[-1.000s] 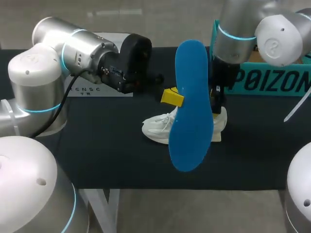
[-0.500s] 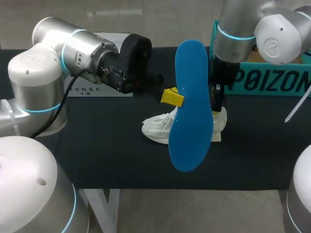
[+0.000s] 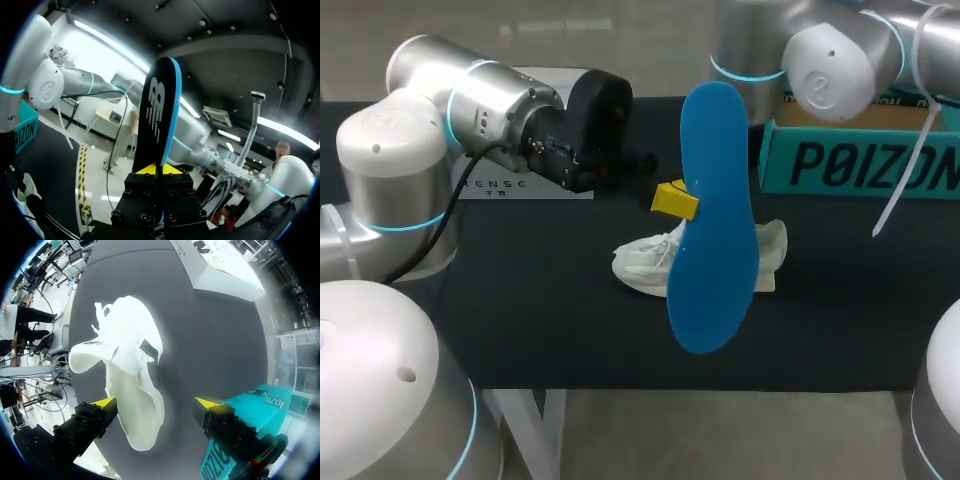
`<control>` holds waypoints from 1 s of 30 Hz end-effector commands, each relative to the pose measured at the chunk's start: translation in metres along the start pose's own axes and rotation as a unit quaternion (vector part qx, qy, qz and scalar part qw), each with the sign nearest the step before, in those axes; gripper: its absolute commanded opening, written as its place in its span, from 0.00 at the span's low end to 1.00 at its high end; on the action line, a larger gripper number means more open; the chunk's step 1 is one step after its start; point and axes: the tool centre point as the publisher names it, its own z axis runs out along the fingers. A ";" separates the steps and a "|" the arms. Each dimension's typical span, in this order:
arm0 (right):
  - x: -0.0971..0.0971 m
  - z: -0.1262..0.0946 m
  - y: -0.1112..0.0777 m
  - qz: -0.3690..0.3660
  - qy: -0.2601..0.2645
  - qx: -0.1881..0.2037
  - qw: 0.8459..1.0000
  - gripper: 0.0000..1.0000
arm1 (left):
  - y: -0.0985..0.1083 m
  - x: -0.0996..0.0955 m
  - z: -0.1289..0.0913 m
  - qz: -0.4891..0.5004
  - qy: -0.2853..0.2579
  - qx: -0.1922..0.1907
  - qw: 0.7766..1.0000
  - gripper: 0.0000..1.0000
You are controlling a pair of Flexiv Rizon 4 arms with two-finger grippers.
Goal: Take the shoe out of the shoebox, open the shoe tongue, remove and reinsert the insole, then place the shoe into the shoebox
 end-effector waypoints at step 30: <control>0.007 0.071 0.006 0.023 0.034 -0.002 0.999 0.38 | 0.001 0.000 0.001 0.000 0.000 0.001 1.000 0.00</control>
